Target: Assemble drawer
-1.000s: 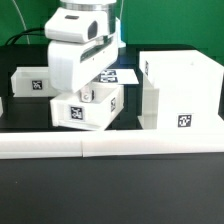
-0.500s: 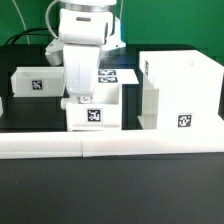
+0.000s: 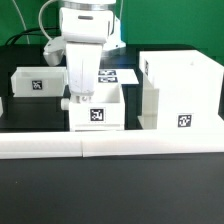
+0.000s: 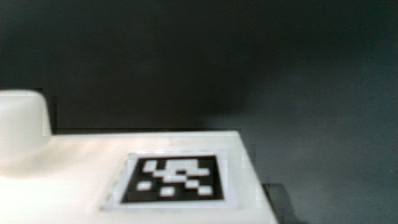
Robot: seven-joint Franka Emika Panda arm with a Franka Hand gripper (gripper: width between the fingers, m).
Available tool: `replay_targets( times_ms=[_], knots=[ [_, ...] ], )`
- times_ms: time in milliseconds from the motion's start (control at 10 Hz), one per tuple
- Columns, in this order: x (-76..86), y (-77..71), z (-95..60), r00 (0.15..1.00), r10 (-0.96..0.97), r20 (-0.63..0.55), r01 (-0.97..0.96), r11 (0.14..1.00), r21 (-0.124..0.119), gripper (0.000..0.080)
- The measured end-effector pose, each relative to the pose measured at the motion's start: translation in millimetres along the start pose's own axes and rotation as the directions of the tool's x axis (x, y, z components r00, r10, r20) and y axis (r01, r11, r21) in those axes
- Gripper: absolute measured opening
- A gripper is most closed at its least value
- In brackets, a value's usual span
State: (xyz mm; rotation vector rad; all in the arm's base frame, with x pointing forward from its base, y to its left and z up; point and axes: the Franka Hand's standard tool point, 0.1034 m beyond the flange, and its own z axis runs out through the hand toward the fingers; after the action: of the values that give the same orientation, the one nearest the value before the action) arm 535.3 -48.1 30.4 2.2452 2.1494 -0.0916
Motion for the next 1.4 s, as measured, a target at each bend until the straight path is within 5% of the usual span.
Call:
replay_targets(
  times_ms=[300, 400, 700, 1000, 1400],
  knots=[
    [9.4, 9.5, -0.6, 1.000, 0.012, -0.004, -0.012, 1.000, -0.009, 0.0042],
    [12.3, 14.8, -1.4, 1.000, 0.010, -0.007, -0.010, 0.999, -0.046, 0.0042],
    [12.8, 15.4, 0.5, 1.000, 0.020, -0.009, -0.020, 0.997, -0.069, 0.0042],
    [31.2, 15.7, 6.6, 1.000, 0.009, 0.001, -0.009, 0.999, -0.048, 0.0042],
    [29.2, 11.3, 9.5, 1.000, 0.010, 0.007, -0.010, 1.000, -0.017, 0.0042]
  ],
)
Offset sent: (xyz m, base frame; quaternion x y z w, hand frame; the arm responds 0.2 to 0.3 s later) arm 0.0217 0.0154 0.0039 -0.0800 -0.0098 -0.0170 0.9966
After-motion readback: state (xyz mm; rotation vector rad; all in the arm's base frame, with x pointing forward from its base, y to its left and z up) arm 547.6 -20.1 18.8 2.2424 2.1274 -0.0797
